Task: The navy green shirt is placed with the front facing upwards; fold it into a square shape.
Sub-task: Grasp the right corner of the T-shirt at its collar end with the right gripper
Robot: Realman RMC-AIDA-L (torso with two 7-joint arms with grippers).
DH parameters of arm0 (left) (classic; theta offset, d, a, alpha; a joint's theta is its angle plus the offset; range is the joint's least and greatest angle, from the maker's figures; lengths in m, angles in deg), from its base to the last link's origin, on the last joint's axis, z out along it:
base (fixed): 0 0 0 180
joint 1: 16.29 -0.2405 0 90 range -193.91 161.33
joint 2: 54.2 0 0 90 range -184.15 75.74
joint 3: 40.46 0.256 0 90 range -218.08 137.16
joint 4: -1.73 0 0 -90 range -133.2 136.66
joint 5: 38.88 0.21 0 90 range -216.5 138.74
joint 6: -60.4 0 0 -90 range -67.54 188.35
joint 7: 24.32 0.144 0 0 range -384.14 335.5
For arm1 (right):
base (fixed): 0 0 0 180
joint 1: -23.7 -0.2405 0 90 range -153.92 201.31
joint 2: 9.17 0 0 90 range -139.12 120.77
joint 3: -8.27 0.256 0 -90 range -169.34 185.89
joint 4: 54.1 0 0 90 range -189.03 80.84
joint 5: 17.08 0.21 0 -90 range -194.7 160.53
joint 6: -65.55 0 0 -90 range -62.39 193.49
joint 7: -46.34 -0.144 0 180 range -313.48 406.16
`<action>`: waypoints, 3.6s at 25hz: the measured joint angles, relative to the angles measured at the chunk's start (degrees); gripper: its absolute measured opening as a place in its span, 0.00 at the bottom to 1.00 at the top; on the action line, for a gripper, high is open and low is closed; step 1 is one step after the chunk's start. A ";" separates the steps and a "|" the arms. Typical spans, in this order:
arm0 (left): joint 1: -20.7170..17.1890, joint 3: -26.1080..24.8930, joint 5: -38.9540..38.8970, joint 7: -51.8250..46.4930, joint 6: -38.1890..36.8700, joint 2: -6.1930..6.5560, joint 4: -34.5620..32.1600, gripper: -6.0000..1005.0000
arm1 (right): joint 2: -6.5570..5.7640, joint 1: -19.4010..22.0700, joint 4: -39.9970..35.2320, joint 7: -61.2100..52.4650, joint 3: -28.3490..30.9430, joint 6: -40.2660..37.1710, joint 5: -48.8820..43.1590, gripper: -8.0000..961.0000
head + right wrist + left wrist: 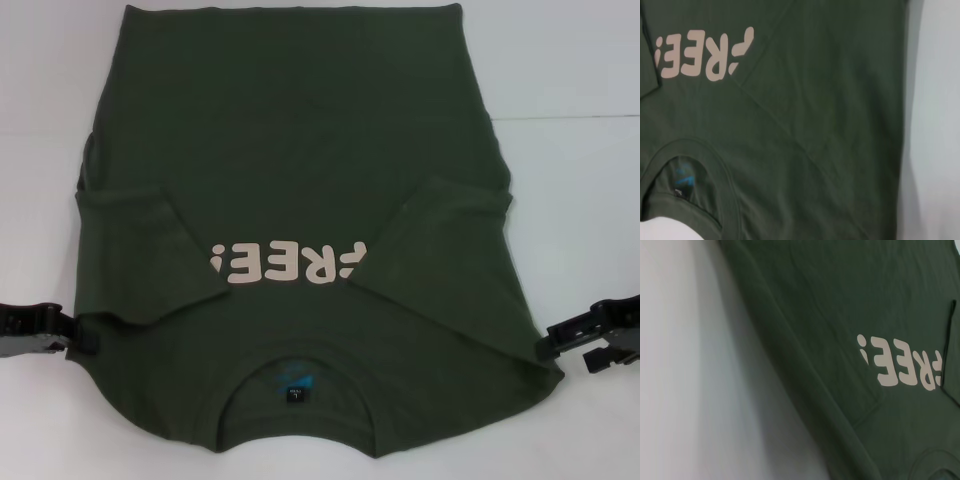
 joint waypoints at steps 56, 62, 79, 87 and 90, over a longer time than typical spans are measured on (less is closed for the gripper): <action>0.09 -0.02 -1.04 0.47 0.63 -0.42 0.21 0.07 | 2.80 1.16 5.67 2.40 0.58 7.00 6.09 0.87; 0.09 -0.02 -1.50 0.51 0.64 -0.45 0.21 0.07 | 2.70 1.12 6.46 2.40 0.22 7.63 5.89 0.84; 0.11 -0.02 -1.71 0.64 0.72 -0.45 0.21 0.08 | 1.92 1.06 6.34 1.87 -0.57 7.03 5.81 0.31; 0.18 -0.02 -2.36 0.66 0.71 -0.39 0.21 0.08 | 1.88 1.07 6.00 2.36 -1.29 5.94 5.78 0.11; 0.06 -0.04 -2.39 0.73 0.71 -0.37 0.21 0.08 | 1.71 1.26 5.88 3.04 -0.89 5.78 5.93 0.08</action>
